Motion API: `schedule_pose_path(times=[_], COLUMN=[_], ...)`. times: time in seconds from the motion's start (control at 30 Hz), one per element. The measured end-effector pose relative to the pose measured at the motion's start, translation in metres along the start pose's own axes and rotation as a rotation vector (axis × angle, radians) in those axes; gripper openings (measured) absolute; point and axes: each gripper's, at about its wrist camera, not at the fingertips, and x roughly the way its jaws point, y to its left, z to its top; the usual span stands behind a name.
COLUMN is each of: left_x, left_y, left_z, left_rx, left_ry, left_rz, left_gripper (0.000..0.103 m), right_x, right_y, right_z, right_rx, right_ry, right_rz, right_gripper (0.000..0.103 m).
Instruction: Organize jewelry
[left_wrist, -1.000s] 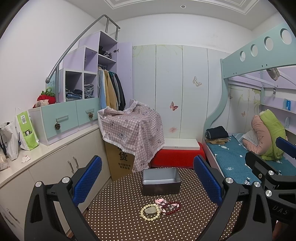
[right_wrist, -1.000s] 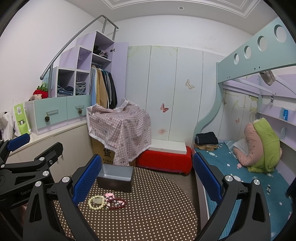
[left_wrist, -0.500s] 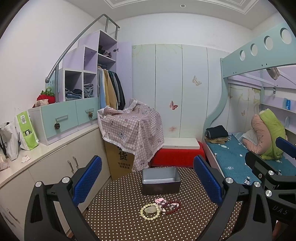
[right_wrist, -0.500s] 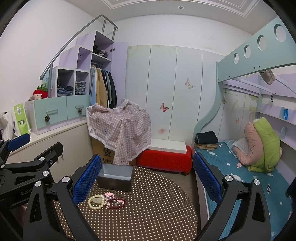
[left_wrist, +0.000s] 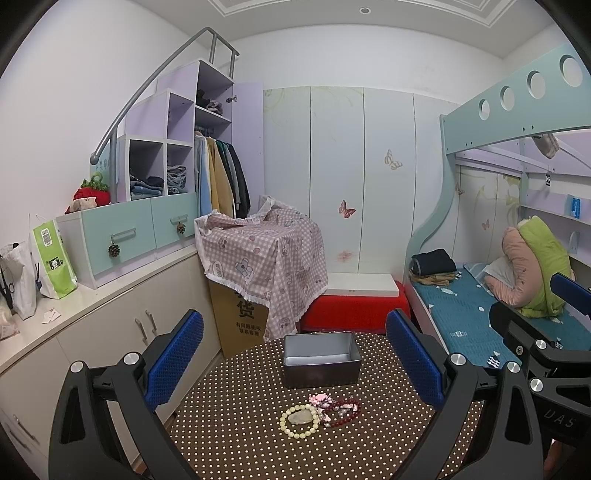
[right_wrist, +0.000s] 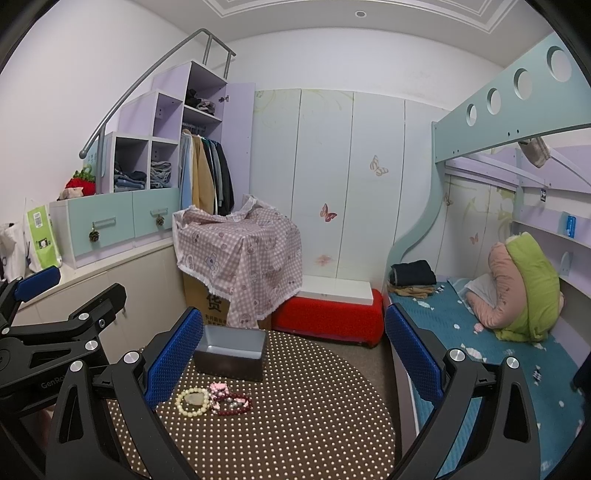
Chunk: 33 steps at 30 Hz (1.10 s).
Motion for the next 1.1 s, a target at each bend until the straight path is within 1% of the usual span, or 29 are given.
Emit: schedule_pose_path(times=[0.27,0.3,0.37,0.4,0.43,0.73,0.83,0.97,1.03,1.1], left_x=[-0.002,0.006,0.007,0.009,0.01,0.033,0.048,0.073,0.091,0.104], left_y=[0.0,0.0,0.0,0.001,0.001,0.005,0.014,0.037,0.05,0.059], left_z=[-0.002,-0.006,-0.009,-0.009,-0.01,-0.015,-0.02,-0.034,-0.044,-0.055], left_rx=[0.0,0.0,0.001,0.001,0.002,-0.002,-0.021,-0.081,-0.116,-0.137], left_ry=[0.004,0.009,0.013,0.017,0.02,0.068,0.09,0.117,0.165,0.204], left_rz=[-0.001,-0.003,-0.003,-0.002,-0.002,-0.01,-0.009,0.003,0.03,0.034], left_gripper=[0.096,0.096,0.096,0.096,0.096,0.096,0.096,0.096,0.096,0.096], right_x=[0.003,0.007,0.008,0.012,0.016,0.032,0.046,0.071,0.088,0.103], right_y=[-0.001,-0.001,0.0,0.002,0.003,0.002,-0.005,-0.008,-0.008,-0.009], right_z=[-0.002,-0.005,-0.005,-0.017,-0.022,-0.023,-0.027,-0.04,-0.05,-0.061], right_rx=[-0.001,-0.001,-0.001,-0.002,-0.002,0.007,0.014,0.022,0.019,0.021], right_ry=[0.003,0.004,0.008,0.009,0.013,0.058,0.093,0.157,0.208,0.243], right_rz=[-0.001,-0.002,-0.001,-0.001,0.0,0.009,0.014,0.032,0.035,0.05], right_gripper=[0.096,0.096,0.096,0.096,0.096,0.096,0.096,0.096,0.096,0.096])
